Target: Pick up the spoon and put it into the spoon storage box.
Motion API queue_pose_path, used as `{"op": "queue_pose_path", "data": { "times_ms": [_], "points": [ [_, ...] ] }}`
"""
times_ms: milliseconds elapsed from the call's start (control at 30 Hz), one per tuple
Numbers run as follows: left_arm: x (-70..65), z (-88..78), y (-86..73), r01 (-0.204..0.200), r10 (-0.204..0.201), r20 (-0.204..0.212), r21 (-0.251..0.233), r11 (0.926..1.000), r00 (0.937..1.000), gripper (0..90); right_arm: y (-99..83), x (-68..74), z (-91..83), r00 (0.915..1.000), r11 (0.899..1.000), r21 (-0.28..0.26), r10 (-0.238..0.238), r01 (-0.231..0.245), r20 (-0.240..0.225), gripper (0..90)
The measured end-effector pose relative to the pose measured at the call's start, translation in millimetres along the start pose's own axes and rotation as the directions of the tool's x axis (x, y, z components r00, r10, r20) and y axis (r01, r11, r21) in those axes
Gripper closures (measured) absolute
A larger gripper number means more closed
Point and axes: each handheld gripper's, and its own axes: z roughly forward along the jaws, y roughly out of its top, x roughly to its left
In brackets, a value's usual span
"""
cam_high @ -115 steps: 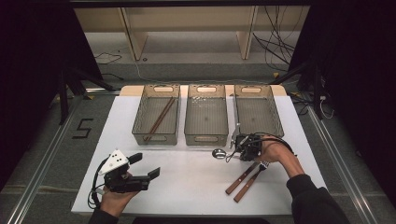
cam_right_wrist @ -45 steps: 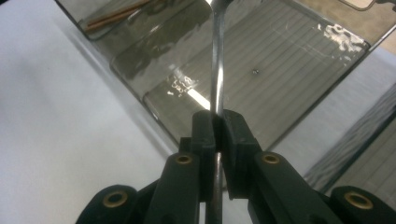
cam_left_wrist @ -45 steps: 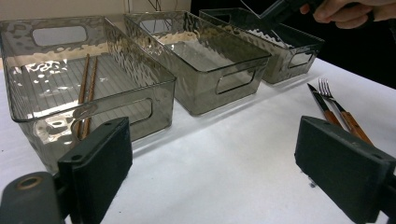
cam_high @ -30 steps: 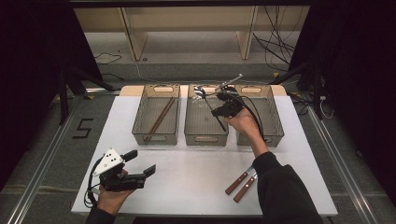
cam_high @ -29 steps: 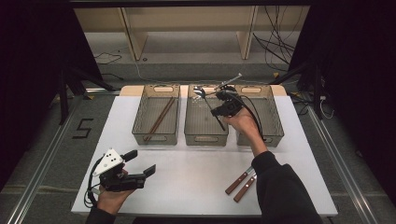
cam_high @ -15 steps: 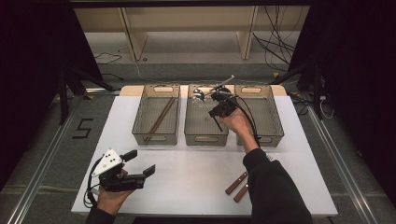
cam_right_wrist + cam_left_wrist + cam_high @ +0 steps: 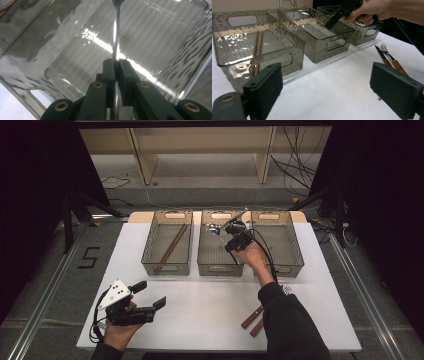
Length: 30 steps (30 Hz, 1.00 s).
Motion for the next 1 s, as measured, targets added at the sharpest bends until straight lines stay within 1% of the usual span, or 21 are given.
{"op": "queue_pose_path", "data": {
  "times_ms": [233, 300, 367, 400, 467, 500, 567, 633, 667, 767, 833, 1000],
  "points": [
    [-0.5, 0.3, 0.1, -0.003, 0.003, 0.000, 0.001, 1.0000, 1.0000, 11.0, -3.3, 1.7, 5.6, 1.0000, 1.000, 0.025, 0.009, -0.009, -0.003, 84.2],
    [-0.6, 0.2, 0.0, -0.005, 0.005, 0.000, 0.002, 1.0000, 1.0000, 11.0, -4.6, 2.3, 7.9, 1.0000, 0.999, 0.036, 0.005, -0.004, -0.002, 83.7],
    [-0.6, 0.1, -0.1, -0.005, 0.005, 0.000, 0.002, 1.0000, 1.0000, 11.0, -5.8, 2.2, 9.7, 0.9999, 0.999, 0.042, 0.011, -0.011, 0.001, 83.2],
    [-0.6, 0.1, -0.1, -0.005, 0.005, 0.000, 0.001, 1.0000, 1.0000, 11.0, -6.3, 1.8, 10.3, 0.9998, 0.999, 0.042, 0.019, -0.018, -0.003, 80.7],
    [-0.5, 0.0, -0.1, -0.003, 0.003, 0.001, 0.000, 1.0000, 1.0000, 11.0, -6.5, 2.1, 10.1, 0.9995, 0.999, 0.042, 0.028, -0.028, -0.014, 68.4],
    [-0.4, 0.1, -0.2, -0.003, 0.003, 0.000, 0.000, 1.0000, 1.0000, 11.0, -6.0, 2.9, 8.9, 0.9994, 0.999, 0.040, 0.034, -0.033, -0.013, 65.7],
    [-0.3, 0.2, -0.2, -0.001, 0.001, 0.001, 0.000, 1.0000, 1.0000, 11.0, -5.5, 5.1, 4.3, 0.9998, 1.000, 0.020, 0.014, -0.013, -0.013, 62.6],
    [-0.6, 0.1, 0.0, -0.005, 0.005, 0.000, 0.001, 1.0000, 1.0000, 10.9, -5.1, 8.4, -1.9, 0.9999, 1.000, -0.004, -0.009, 0.009, -0.011, 56.1],
    [-0.6, 0.1, 0.0, -0.004, 0.004, 0.000, 0.001, 1.0000, 1.0000, 11.0, -5.1, 10.3, -5.4, 0.9998, 1.000, -0.015, -0.017, 0.017, -0.007, 54.3],
    [-0.7, 0.0, 0.0, -0.004, 0.004, -0.002, 0.002, 1.0000, 1.0000, 11.0, -7.3, 13.5, -17.6, 0.9986, 0.997, -0.060, -0.043, 0.041, -0.033, 47.3],
    [-0.6, 0.1, -0.1, -0.003, 0.003, -0.003, 0.003, 1.0000, 1.0000, 11.0, -10.5, 15.9, -27.8, 0.9981, 0.994, -0.095, -0.050, 0.046, -0.037, 43.0],
    [-0.5, -0.2, -0.2, 0.002, -0.002, -0.007, 0.004, 1.0000, 1.0000, 10.9, -26.9, 22.0, -57.5, 0.9935, 0.983, -0.159, -0.101, 0.091, -0.053, 39.8]
  ]
}}
